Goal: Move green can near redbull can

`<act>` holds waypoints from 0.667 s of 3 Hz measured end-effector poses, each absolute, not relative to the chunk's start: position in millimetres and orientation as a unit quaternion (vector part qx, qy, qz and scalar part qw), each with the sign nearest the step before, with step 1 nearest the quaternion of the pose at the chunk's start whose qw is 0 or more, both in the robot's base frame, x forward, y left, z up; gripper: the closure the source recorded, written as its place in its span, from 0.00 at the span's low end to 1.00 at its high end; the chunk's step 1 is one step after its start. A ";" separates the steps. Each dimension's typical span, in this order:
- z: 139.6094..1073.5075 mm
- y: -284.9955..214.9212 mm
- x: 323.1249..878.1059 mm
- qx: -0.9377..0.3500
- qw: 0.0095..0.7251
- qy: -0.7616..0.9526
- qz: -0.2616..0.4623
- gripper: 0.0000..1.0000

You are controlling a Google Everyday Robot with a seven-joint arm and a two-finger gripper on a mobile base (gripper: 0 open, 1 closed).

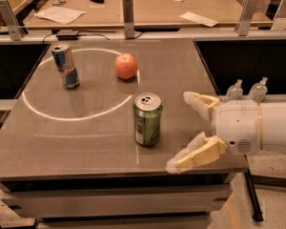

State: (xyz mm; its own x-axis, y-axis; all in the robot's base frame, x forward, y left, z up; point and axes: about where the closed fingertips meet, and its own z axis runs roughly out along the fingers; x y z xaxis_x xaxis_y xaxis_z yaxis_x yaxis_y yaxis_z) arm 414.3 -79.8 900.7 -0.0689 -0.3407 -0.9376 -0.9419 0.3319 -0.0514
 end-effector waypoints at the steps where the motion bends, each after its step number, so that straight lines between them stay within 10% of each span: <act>1: 877.1 -67.9 422.5 -0.468 0.474 0.671 0.327 0.00; 2: 864.6 -57.3 429.4 -0.453 0.477 0.672 0.340 0.00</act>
Offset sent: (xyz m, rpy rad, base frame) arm 0.0258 0.0312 -0.0544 0.1076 0.0854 -0.0488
